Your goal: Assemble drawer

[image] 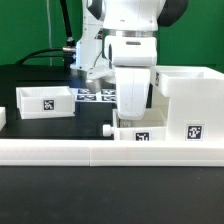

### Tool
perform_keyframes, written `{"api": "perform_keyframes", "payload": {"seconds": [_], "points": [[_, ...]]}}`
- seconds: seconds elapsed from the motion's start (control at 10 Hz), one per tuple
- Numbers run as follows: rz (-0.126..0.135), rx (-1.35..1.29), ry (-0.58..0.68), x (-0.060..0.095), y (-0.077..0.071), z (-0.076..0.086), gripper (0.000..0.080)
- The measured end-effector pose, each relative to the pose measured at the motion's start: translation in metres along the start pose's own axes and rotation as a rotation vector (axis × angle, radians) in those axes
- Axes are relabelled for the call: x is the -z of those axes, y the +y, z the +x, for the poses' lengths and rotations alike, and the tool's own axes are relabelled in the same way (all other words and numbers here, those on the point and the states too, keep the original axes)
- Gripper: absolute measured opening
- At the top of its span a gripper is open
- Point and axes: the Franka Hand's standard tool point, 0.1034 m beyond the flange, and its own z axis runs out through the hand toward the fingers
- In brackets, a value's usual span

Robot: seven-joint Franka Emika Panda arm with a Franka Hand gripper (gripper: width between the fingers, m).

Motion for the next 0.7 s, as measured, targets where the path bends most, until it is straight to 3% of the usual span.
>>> {"api": "perform_keyframes", "payload": {"seconds": [0.6,0.7], "points": [[0.006,-0.014,-0.016,0.0,0.0001,-0.0013,0.0044],[0.03,-0.014,-0.023,0.0004,-0.0008,-0.0028,0.0044]]}}
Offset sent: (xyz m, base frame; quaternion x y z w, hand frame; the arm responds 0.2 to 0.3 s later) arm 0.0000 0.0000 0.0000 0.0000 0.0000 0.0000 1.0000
